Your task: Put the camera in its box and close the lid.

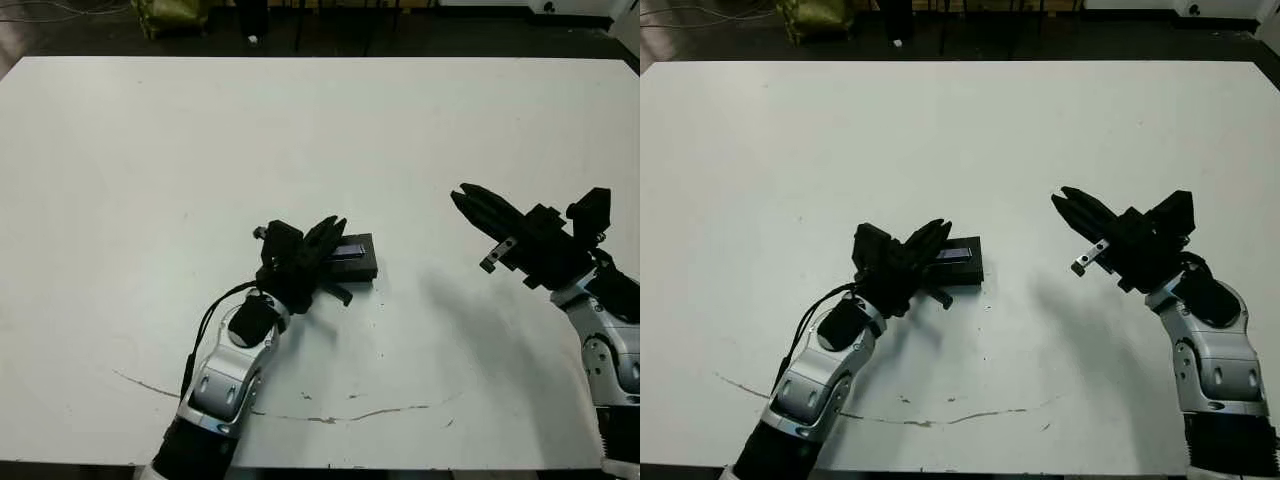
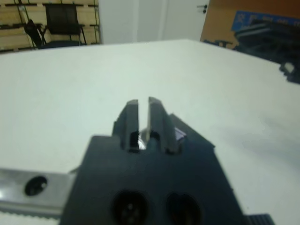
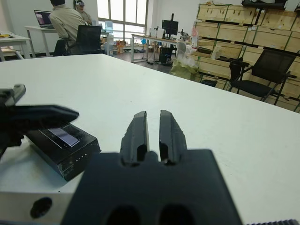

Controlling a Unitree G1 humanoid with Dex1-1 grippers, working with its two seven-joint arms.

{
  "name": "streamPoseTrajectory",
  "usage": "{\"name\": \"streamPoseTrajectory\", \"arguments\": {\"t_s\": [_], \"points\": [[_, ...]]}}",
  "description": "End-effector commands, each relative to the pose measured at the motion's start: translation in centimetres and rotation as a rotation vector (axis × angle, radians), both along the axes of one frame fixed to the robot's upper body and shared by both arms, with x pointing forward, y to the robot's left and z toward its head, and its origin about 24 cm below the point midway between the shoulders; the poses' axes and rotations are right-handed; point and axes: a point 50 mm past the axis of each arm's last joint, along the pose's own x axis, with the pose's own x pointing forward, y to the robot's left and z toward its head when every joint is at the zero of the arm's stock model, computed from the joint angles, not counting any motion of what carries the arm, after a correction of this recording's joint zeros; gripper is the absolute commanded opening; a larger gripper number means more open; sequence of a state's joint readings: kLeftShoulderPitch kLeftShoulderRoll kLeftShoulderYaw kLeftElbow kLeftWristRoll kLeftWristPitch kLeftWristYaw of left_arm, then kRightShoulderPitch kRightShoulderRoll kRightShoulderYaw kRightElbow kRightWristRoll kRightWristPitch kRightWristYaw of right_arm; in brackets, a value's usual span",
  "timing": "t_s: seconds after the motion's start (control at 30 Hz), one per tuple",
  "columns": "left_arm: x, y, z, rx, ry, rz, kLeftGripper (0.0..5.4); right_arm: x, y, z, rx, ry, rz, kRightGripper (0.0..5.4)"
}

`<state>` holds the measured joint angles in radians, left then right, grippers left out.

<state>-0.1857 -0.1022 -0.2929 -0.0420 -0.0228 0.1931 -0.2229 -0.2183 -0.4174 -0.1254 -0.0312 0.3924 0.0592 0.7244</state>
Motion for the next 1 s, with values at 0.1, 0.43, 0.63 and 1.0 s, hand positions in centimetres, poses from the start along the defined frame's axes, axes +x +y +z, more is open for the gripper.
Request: {"name": "streamPoseTrajectory", "arguments": {"t_s": [0.1,0.43,0.63,1.0], "points": [[0.1,0.5,-2.4,0.065,0.110,0.044,0.01,-0.2,-0.3,-0.7,0.004,0.035,-0.017,0.00],[0.3,1.2,-4.5,0.080,0.290,0.070,0.01,-0.3,-0.1,-0.6,-0.009,0.038,-0.023,0.00],[0.2,1.7,-4.7,0.093,0.410,0.070,0.01,-0.3,-0.1,-0.6,-0.015,0.038,-0.020,0.00],[-2.2,4.2,0.8,0.004,0.235,-0.026,0.01,-0.4,-0.1,-0.5,-0.005,0.031,-0.024,0.00]]}}
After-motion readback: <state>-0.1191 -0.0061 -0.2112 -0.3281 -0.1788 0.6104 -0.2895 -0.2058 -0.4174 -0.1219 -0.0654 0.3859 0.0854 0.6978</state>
